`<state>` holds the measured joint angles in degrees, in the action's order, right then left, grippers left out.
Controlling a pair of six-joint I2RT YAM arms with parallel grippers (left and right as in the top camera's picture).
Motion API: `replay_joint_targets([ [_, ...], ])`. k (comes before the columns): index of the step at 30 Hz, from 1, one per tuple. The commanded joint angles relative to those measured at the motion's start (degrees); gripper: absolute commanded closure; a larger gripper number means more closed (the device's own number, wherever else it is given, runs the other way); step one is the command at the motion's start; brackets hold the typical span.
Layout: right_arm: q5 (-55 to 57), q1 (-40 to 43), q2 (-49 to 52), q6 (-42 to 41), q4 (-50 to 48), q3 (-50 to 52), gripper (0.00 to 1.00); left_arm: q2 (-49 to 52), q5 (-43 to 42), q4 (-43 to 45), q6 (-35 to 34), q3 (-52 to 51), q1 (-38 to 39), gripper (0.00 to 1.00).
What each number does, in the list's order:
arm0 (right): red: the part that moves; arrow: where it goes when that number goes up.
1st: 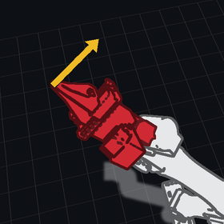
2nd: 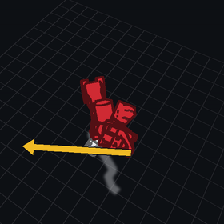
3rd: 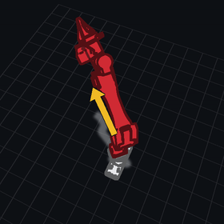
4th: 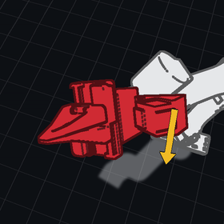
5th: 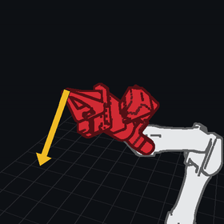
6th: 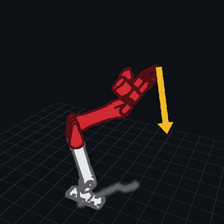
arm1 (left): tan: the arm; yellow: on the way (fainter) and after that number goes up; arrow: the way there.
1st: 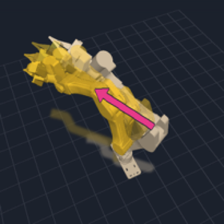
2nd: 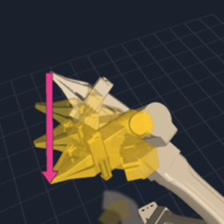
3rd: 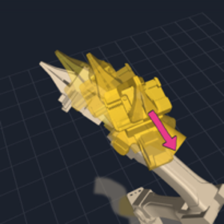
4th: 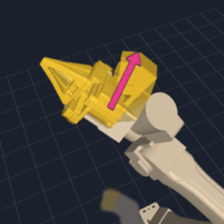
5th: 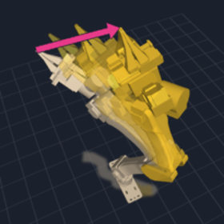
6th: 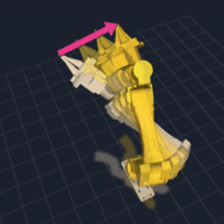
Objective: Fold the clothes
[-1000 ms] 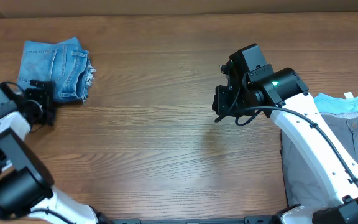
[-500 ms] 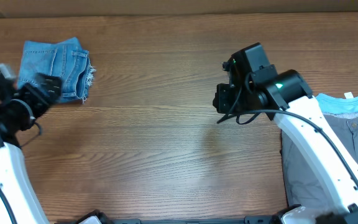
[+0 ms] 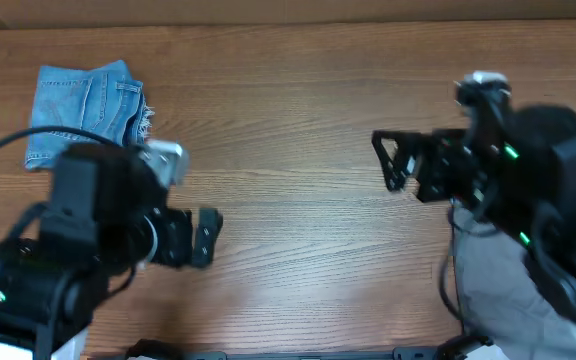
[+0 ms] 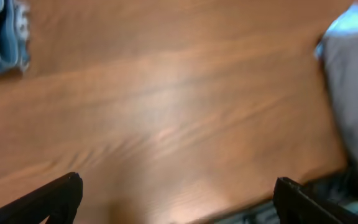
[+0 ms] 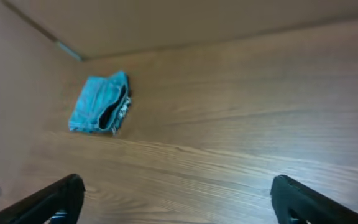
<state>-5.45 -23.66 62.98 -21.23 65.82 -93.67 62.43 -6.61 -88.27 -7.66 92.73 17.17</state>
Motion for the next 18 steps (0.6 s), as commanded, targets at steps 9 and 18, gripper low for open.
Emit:
replay_joint_targets([
  [9, 1.36, 0.17, -2.80, -0.15, 1.07, -0.59, 0.00, -3.58, 24.33, -5.66, -11.17, 1.03, 13.07, 0.00],
  [18, 1.36, 0.17, -1.29, -0.15, 1.20, -0.57, 0.00, -3.58, 25.03, -2.10, -11.21, 1.01, 13.07, 0.00],
])
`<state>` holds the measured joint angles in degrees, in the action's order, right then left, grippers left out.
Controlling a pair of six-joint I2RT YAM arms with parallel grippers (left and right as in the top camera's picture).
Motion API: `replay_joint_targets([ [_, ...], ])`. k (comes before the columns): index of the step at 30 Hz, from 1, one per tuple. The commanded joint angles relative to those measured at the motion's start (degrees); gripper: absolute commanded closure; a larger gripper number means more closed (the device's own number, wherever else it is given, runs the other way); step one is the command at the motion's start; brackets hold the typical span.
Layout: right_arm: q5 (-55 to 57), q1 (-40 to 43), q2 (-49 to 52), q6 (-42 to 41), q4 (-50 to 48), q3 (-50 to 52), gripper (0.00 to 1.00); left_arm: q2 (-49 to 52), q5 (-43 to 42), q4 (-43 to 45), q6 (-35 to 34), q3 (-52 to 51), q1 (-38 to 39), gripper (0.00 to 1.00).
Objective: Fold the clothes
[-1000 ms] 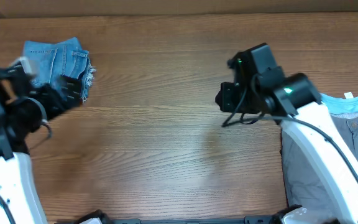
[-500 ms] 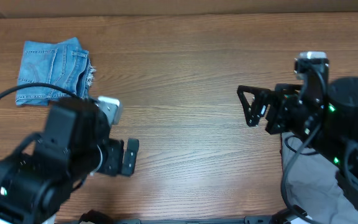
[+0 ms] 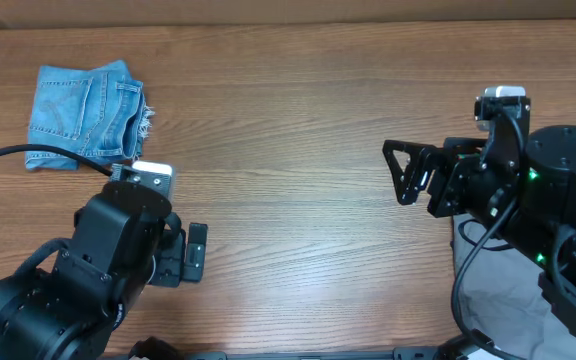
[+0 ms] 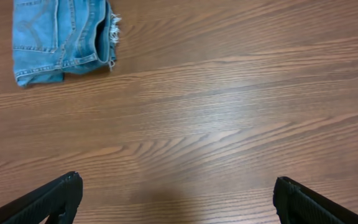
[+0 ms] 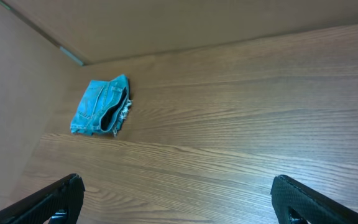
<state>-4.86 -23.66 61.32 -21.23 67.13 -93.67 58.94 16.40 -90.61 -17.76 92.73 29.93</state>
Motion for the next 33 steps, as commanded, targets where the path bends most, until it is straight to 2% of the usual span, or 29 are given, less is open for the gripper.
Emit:
replay_joint_targets([
  [1, 0.76, 0.17, 0.55, -0.15, -0.13, -0.57, 0.00, -0.09, 2.01, 0.24, -1.11, 1.03, 0.31, 0.00],
  [14, 1.09, 0.17, 3.76, 0.48, 1.03, -0.52, 0.00, -0.09, 2.01, 0.24, -1.11, 1.03, 0.31, 0.00],
  [21, 8.59, 0.24, 2.25, 0.68, 1.64, -0.04, 0.00, -0.09, 2.01, 0.24, -1.11, 1.01, 0.31, 0.00],
  [26, 11.45, 2.12, -1.99, 0.70, -13.49, 7.04, 0.00, -0.09, 2.01, 0.22, -1.11, 1.01, 0.31, 0.00],
  [33, 11.21, 4.35, -10.54, 0.63, -39.67, 29.79, 0.00, -0.09, 2.01, 0.22, -1.11, 1.03, 0.31, 0.00],
])
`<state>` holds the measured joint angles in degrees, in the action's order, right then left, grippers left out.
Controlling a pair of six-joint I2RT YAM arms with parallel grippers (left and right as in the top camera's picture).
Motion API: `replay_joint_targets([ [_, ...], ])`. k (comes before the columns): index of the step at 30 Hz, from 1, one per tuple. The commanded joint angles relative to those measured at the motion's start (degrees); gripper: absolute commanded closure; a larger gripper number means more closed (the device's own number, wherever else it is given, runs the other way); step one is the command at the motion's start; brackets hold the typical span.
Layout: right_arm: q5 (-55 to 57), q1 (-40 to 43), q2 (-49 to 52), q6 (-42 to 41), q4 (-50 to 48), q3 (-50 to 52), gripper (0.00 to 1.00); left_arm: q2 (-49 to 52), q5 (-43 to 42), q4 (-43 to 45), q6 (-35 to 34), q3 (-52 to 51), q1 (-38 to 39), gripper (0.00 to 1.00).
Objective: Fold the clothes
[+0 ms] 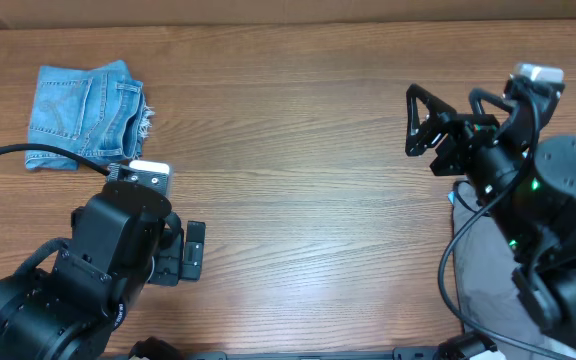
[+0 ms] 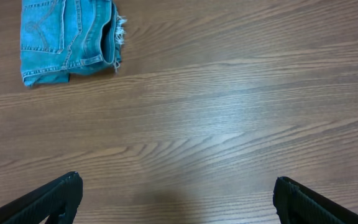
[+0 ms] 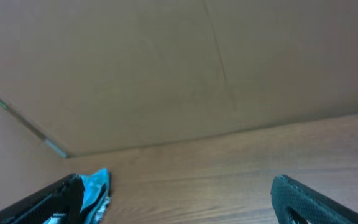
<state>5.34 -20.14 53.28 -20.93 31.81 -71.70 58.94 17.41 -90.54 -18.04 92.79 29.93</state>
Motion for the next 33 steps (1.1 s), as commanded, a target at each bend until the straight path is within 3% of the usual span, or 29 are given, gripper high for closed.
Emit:
replay_joint_targets([
  [1, 1.01, 0.83, -4.13, 0.35, -7.85, 12.07, 0.00, -0.09, 1.01, 0.15, -0.83, 0.96, 0.31, 0.00],
  [6, 1.05, 1.01, -12.85, 0.76, -15.85, 27.61, 0.00, -0.09, 1.01, 0.17, -0.83, 0.96, 0.31, 0.00],
  [21, -4.35, 5.81, -52.39, 4.92, -16.11, 53.77, 0.00, -0.09, 1.01, 0.17, -0.83, 0.96, 0.31, 0.00],
  [33, -9.35, 7.52, -53.11, 4.85, -18.34, 64.87, 0.00, -0.09, 1.01, 0.17, -0.83, 0.94, 0.31, 0.00],
])
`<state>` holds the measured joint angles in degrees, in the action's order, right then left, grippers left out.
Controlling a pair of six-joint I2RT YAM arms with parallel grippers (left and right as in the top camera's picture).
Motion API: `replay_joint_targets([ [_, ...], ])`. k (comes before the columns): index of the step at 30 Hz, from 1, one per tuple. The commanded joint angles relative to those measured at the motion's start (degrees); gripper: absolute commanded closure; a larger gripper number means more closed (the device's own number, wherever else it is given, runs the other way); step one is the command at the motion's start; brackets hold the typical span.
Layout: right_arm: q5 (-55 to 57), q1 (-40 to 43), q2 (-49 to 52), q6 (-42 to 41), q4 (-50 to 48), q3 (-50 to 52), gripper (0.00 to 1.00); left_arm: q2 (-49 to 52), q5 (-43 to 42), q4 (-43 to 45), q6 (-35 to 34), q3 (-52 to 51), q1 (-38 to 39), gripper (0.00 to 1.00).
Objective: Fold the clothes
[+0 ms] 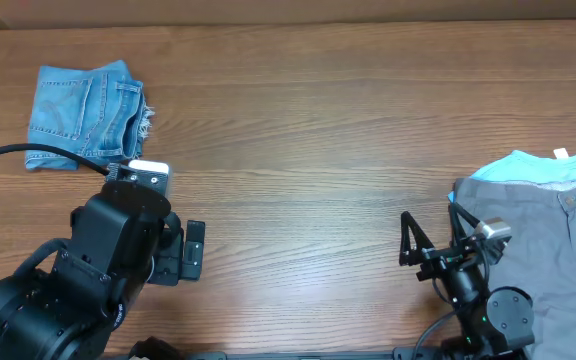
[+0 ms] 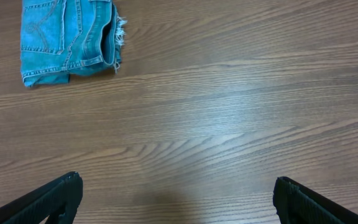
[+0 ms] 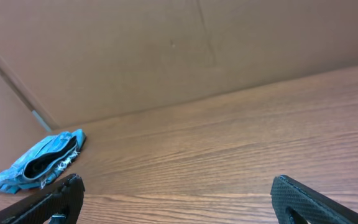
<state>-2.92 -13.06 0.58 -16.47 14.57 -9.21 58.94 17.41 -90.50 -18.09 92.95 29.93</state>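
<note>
A folded pair of blue denim shorts [image 1: 83,110] lies at the table's far left; it also shows in the left wrist view as the denim shorts [image 2: 67,37] and in the right wrist view as the denim shorts [image 3: 39,162]. A grey garment [image 1: 548,250] lies unfolded at the right edge, on top of a light blue garment [image 1: 528,165]. My left gripper [image 1: 193,255] hangs open over bare wood at the front left, its fingers [image 2: 48,199] wide apart. My right gripper [image 1: 430,238] sits low at the front right, just left of the grey garment, open and holding nothing.
A brown cardboard wall [image 3: 166,50] runs along the table's [image 1: 308,120] far edge. The left arm's black cable [image 1: 28,155] trails across the front left, just below the denim shorts.
My right arm was raised over the right-hand clothes, looking at the back wall. It now sits low at the front right edge, and the grey and light blue garments are uncovered. The left arm has not moved.
First my left arm was blurred at the front left and my right arm hung over the grey pile. Then the left arm stood still over bare wood. The right gripper then pointed higher, at the wall, and is now low at the front edge. Both grippers were open throughout.
</note>
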Motion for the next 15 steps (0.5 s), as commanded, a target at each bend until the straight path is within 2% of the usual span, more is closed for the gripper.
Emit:
replay_joint_targets([
  [1, -1.09, 0.44, -0.42, 0.17, -1.66, 3.41, 0.00, -0.09, 1.01, 0.13, -0.79, 0.79, 0.31, 0.00],
  [7, -1.75, 0.44, -0.42, -0.17, -9.73, 8.41, 0.00, -0.09, 1.01, 0.13, -0.79, 0.81, 0.31, 0.00],
  [15, -0.24, 0.66, -0.42, 0.20, -11.10, 8.76, 0.00, -0.09, 1.01, 0.13, -0.79, 0.79, 0.31, 0.00],
])
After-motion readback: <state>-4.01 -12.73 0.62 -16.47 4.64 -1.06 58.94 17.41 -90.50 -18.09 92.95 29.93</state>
